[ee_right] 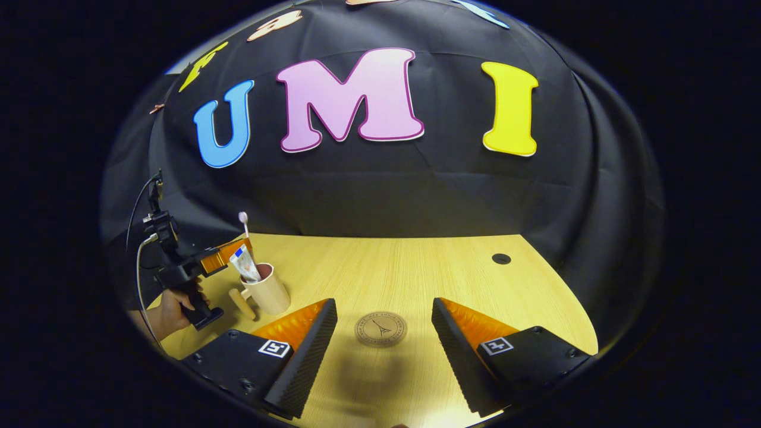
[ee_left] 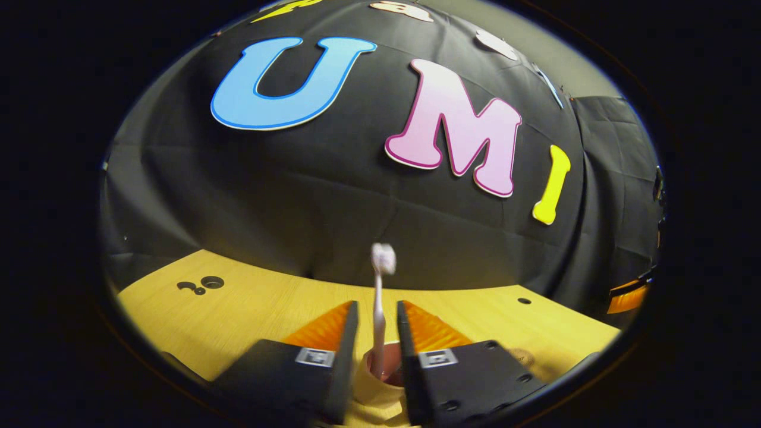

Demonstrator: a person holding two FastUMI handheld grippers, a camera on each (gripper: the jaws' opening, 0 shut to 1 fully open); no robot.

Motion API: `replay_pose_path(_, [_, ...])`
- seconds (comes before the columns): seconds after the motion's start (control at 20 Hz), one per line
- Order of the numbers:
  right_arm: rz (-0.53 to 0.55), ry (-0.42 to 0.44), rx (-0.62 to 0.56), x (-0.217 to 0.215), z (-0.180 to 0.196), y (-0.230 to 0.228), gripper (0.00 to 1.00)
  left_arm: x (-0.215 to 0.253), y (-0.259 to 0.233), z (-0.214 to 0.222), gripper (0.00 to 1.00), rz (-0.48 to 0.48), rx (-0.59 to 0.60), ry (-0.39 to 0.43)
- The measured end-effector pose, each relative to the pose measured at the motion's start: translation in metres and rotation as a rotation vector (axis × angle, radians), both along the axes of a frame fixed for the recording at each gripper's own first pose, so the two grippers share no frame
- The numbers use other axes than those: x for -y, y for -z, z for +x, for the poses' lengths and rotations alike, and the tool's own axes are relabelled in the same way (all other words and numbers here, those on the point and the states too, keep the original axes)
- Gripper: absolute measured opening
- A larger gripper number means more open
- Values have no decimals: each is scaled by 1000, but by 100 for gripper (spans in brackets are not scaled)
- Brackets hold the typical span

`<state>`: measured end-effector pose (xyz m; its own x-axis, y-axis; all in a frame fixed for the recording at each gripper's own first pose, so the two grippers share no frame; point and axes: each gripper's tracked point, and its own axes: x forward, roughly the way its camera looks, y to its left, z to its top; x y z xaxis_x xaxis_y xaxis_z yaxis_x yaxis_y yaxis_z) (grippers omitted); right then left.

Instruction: Put the toothbrush and toothpaste on the desktop into the cup, then pick up the cup and place it on the coaster on the desktop.

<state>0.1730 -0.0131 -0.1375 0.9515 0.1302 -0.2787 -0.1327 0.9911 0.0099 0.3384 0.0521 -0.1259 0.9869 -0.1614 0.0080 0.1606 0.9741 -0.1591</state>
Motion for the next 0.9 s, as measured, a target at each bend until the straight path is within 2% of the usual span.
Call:
replay_pose_path(0.1, [5,9,-4,7,-3,0,99,-1,2,-8,70,30,-16,-8])
replay_pose_path(0.15, [9,13,-4,11,-5,0,99,-5,2,-12,84,33,-27,-17])
replay_pose_path(0.25, [15,24,-3,18,-5,-3,99,-13,6,-21,95,30,-59,-36])
replay_pose_path(0.55, [42,46,-6,36,-9,-9,99,-27,-2,-55,97,81,-151,-40])
replay_pose_path(0.65, [42,39,8,42,-13,-15,99,-32,-4,-60,97,84,-194,-67])
replay_pose_path(0.9, [17,18,18,52,-25,-22,99,-24,16,-69,97,64,-388,-67])
